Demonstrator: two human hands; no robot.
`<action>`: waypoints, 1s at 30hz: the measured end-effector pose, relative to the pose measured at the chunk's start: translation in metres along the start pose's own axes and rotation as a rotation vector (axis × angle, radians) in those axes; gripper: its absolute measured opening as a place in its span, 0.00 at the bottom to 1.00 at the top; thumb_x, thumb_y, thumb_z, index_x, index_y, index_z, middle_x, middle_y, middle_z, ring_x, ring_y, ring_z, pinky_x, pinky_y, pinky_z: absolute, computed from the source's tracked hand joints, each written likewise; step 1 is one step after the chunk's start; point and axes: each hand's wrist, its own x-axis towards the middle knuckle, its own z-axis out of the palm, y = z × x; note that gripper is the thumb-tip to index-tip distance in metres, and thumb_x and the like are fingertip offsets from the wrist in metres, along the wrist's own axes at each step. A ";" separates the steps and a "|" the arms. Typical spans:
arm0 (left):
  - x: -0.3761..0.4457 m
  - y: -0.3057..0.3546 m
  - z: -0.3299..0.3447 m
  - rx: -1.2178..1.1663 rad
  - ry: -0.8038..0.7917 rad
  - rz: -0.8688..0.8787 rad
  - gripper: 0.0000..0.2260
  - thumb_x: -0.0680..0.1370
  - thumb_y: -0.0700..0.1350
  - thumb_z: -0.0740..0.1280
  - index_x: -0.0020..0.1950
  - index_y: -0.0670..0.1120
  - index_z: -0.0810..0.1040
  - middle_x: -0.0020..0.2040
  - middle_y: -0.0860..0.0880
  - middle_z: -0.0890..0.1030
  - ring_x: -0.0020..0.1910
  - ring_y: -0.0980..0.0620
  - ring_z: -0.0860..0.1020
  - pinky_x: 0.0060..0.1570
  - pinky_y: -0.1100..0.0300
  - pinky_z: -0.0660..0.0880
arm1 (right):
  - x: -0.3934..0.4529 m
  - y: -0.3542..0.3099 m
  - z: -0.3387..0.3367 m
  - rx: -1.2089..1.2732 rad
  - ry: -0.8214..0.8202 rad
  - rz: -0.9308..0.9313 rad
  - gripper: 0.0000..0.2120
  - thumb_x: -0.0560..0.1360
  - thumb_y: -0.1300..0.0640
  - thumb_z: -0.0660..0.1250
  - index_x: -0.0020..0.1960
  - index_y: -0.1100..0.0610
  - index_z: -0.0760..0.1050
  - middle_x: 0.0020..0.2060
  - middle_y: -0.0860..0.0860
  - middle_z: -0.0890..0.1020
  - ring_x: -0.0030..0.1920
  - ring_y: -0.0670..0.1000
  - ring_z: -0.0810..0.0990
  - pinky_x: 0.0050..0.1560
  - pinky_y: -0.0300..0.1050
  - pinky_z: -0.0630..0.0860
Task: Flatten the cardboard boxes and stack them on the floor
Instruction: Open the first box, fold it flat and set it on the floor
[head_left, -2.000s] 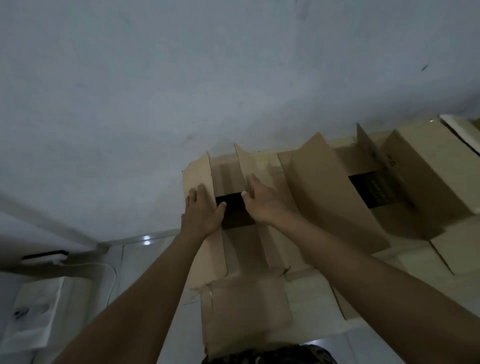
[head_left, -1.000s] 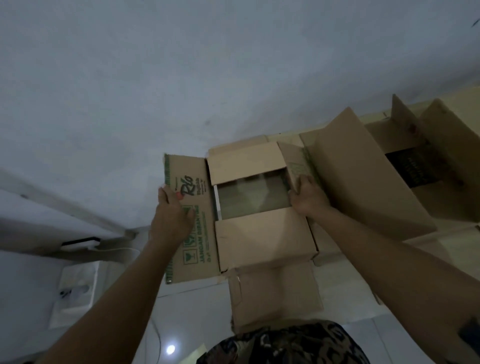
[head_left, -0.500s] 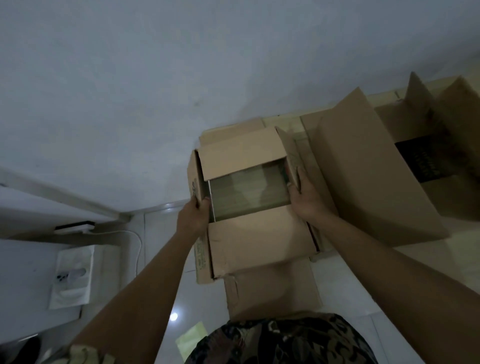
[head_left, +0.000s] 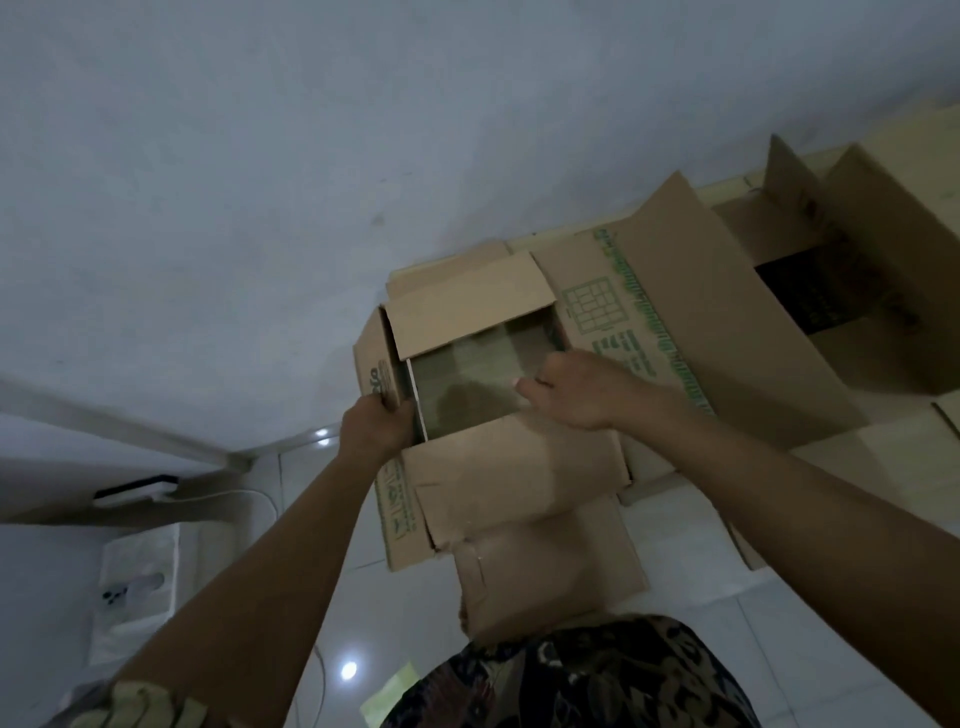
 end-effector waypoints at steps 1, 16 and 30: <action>-0.001 0.000 -0.004 -0.005 -0.021 -0.006 0.22 0.80 0.53 0.63 0.66 0.39 0.75 0.61 0.39 0.79 0.52 0.42 0.78 0.47 0.55 0.73 | -0.008 -0.003 -0.008 0.049 -0.068 0.014 0.28 0.82 0.40 0.57 0.31 0.56 0.76 0.32 0.52 0.79 0.35 0.53 0.79 0.37 0.44 0.71; 0.005 0.024 0.015 0.415 0.362 1.046 0.19 0.72 0.44 0.73 0.62 0.40 0.79 0.58 0.40 0.80 0.53 0.39 0.79 0.49 0.49 0.77 | -0.070 0.012 0.090 -0.160 -0.346 0.063 0.42 0.70 0.19 0.49 0.72 0.43 0.70 0.67 0.48 0.77 0.64 0.51 0.76 0.66 0.54 0.70; 0.087 0.084 -0.004 0.593 0.414 0.774 0.41 0.75 0.53 0.70 0.80 0.44 0.51 0.80 0.41 0.51 0.79 0.39 0.50 0.73 0.36 0.49 | -0.046 0.045 0.147 -0.331 0.496 -0.100 0.40 0.70 0.20 0.52 0.22 0.54 0.73 0.17 0.47 0.70 0.18 0.48 0.67 0.27 0.36 0.63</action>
